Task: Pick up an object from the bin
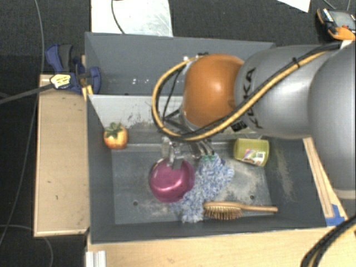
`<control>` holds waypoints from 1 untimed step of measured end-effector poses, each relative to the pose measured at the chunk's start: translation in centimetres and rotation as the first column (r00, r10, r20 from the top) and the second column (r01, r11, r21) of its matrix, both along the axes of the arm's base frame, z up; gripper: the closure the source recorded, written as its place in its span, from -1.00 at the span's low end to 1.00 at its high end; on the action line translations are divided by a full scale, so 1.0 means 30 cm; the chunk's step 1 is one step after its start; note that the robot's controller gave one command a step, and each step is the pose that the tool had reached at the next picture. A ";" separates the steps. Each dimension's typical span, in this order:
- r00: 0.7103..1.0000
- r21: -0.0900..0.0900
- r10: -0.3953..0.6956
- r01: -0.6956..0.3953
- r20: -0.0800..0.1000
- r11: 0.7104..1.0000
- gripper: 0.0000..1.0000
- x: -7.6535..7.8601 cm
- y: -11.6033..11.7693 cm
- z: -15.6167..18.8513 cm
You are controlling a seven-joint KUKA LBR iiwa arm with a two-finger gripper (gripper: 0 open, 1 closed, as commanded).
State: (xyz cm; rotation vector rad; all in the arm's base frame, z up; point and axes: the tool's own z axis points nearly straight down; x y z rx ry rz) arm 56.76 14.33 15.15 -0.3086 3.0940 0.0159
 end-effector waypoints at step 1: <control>0.967 -0.007 0.253 -0.253 -0.001 0.967 1.00 -0.154 -0.037 0.098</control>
Offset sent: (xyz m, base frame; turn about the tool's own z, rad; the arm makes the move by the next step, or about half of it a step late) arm -0.0198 -0.0070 -0.0569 0.2251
